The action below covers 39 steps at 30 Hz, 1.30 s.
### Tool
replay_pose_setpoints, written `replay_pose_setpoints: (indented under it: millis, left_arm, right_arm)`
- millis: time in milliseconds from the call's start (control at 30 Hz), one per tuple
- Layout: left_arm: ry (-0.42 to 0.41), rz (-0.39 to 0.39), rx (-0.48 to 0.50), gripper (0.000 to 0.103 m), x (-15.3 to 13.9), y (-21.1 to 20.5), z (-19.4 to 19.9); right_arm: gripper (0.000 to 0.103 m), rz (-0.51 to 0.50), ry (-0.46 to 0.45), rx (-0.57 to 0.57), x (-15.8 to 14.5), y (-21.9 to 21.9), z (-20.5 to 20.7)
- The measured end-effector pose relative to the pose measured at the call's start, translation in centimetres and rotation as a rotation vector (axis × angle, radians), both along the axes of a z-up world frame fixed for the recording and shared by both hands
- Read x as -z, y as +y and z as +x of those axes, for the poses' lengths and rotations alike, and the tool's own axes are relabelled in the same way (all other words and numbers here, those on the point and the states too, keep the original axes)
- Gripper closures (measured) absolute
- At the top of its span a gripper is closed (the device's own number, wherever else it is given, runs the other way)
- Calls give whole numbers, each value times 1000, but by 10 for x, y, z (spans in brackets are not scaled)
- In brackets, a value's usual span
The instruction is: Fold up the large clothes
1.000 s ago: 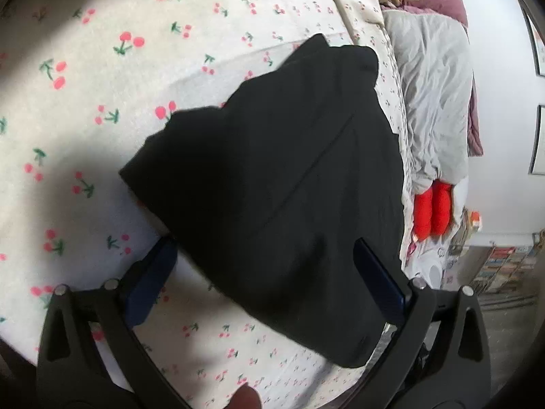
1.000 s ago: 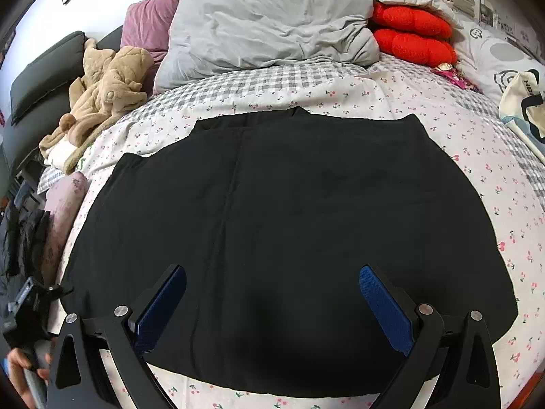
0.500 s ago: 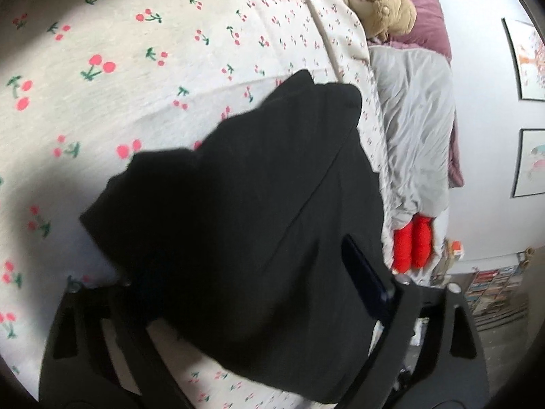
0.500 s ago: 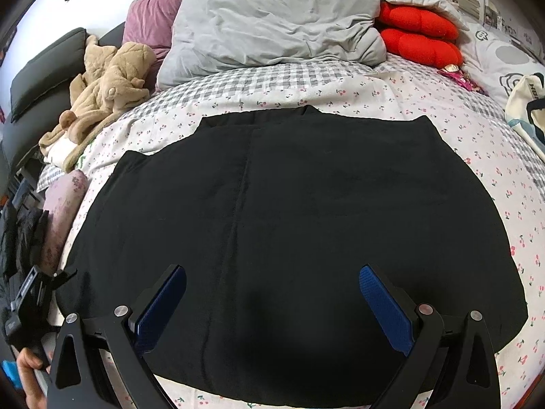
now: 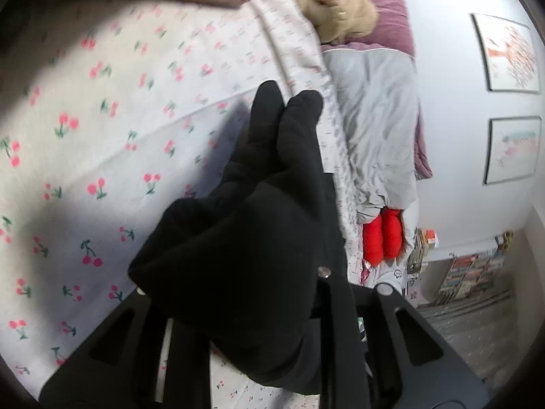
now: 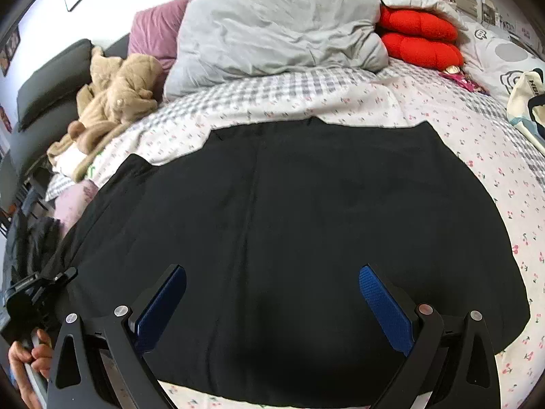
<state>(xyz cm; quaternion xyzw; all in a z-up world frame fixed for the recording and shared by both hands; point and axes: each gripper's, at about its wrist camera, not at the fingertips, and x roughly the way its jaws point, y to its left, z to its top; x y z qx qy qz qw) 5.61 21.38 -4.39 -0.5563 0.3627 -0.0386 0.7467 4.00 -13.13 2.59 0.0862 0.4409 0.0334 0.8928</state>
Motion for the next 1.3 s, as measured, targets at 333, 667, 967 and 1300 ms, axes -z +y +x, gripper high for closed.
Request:
replay_pose_setpoints:
  millis: [333,667,967,1300]
  left_arm:
    - [-43,163,-94,80,-42,36,-21]
    - [150,154,-131,67,17,50,-10]
    - [162,132,-141,64,23,50,-12]
    - [129,156,-126,69,15,49,-12]
  right_arm:
    - [1,27,39,-130,8,52,7]
    - [26,-33,182,-288,53,110,12]
    - [47,-61,178,-317,57,123,7]
    - [50,-61,181,-352,60,131,8]
